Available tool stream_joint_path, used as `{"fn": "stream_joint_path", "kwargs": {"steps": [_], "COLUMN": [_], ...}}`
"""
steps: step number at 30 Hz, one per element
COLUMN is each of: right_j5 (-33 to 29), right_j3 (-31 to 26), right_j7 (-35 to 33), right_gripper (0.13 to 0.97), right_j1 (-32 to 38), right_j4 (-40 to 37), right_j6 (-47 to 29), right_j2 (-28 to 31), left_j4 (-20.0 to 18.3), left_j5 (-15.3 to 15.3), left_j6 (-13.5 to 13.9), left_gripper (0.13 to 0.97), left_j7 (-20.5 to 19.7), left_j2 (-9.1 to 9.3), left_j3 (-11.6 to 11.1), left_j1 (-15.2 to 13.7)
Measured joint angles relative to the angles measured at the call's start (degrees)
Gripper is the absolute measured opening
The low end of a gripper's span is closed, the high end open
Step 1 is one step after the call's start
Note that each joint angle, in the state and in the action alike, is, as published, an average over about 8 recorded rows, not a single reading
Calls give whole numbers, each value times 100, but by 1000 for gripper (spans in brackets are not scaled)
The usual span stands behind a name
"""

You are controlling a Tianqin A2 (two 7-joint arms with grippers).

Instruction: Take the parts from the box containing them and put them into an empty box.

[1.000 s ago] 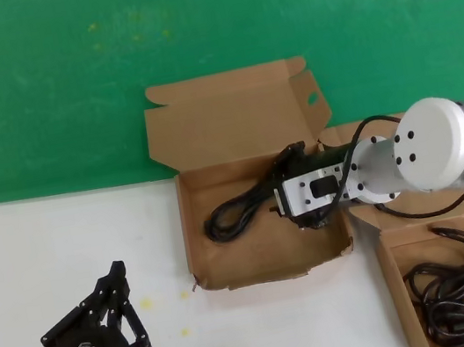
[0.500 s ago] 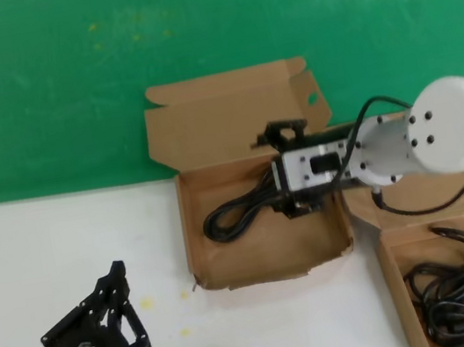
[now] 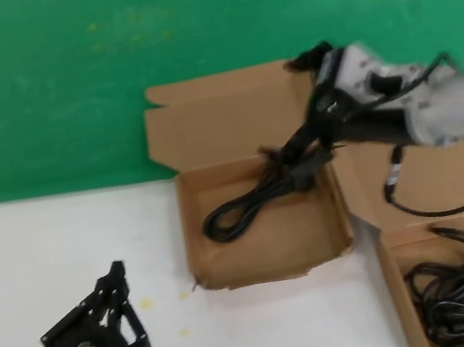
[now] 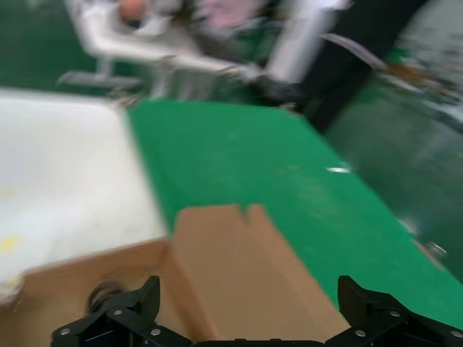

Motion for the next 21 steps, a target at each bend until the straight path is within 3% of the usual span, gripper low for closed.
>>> {"fn": "stream_joint_path", "kwargs": {"steps": [8,12,16,21], "right_j5": [-644,-863,-935,-834], "right_j3": [1411,2048,2482,2791], "right_j7": [1777,2452,2767,2681], "right_gripper": [889,915,948,957], "right_j1": [-1143,-1815,-2430,-3038], "right_j4": [1433,2115,2647,3010], "right_j6": [399,643,892,1342], "right_j2": [-120,-319,-522,-732], "left_j4": [0,0,0,0], "left_j5": [0,0,0,0], "left_j6": [0,0,0,0], "left_gripper": [132,132,132,132], "left_j7": [0,0,0,0], "left_j2": [0,0,0,0], "left_j3": [0,0,0,0], "left_j1": [0,0,0,0]}}
